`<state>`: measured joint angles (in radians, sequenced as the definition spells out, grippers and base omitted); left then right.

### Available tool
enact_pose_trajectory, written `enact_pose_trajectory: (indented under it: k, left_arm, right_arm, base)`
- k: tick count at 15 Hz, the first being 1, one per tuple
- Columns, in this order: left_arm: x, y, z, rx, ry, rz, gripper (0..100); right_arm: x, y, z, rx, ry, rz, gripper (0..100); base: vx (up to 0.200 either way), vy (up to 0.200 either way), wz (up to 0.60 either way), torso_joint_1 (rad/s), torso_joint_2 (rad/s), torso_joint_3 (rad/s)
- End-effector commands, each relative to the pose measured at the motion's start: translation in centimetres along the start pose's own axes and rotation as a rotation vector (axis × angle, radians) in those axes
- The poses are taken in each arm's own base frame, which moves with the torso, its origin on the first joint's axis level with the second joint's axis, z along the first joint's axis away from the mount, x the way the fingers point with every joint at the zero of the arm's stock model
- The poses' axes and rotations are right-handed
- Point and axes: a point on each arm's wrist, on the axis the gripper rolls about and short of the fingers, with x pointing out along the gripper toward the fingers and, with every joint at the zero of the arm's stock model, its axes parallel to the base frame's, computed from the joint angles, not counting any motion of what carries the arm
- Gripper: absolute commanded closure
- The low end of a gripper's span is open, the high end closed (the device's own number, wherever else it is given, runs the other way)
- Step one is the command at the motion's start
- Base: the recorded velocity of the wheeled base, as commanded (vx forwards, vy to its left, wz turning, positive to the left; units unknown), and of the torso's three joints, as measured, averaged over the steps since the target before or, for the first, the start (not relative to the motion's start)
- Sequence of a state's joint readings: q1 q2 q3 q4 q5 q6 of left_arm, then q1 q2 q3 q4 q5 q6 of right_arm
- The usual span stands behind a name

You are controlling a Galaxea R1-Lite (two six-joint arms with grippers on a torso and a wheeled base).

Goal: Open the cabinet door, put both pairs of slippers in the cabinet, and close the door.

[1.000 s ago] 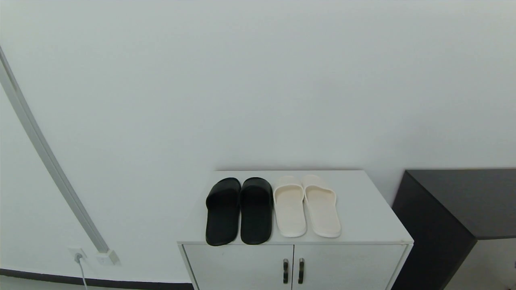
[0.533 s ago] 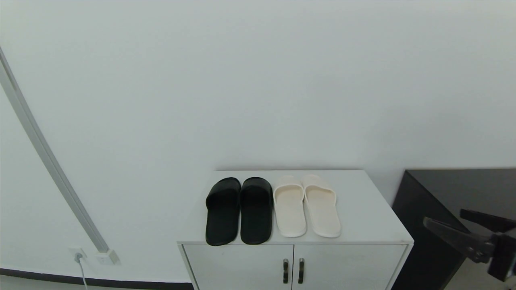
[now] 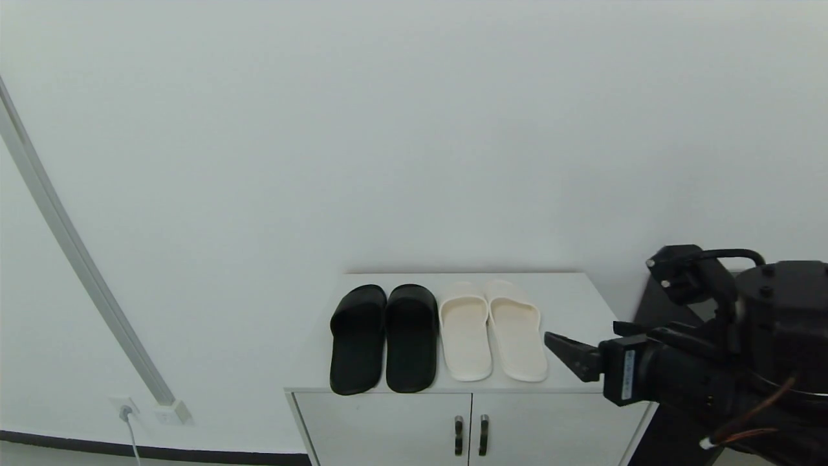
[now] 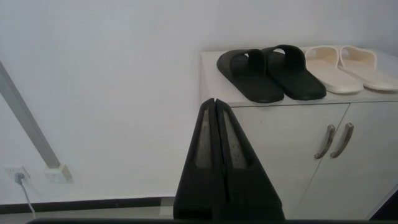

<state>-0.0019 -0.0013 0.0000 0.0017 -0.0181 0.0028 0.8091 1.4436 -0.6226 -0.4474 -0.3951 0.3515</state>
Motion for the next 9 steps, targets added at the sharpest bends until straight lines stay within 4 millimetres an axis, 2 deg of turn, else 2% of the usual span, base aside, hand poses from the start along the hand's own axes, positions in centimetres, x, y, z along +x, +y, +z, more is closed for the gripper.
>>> enact_pose_trajectory:
  k: [1,3,4,9]
  left_arm:
    - [0.0,0.0,0.0,0.0,0.001,0.0,100]
    - [0.0,0.0,0.0,0.0,0.0,0.0,100]
    - [0.0,0.0,0.0,0.0,0.0,0.0,100]
    - [0.0,0.0,0.0,0.0,0.001,0.0,100]
  right_arm:
    - [4.9,2.4,-1.6,-0.009,-0.005,-0.071,0]
    - [7.1,3.3,-2.5,-0.012,-0.025,-0.103,0]
    - [9.0,3.9,-3.2,-0.014,-0.038,-0.144,0]
    - [13.3,4.9,-4.1,-0.017,-0.049,-0.205,0]
  base:
    - [0.0,0.0,0.0,0.0,0.0,0.0]
    - [0.0,0.0,0.0,0.0,0.0,0.0]
    - [0.0,0.0,0.0,0.0,0.0,0.0]
    - [0.0,0.0,0.0,0.0,0.0,0.0]
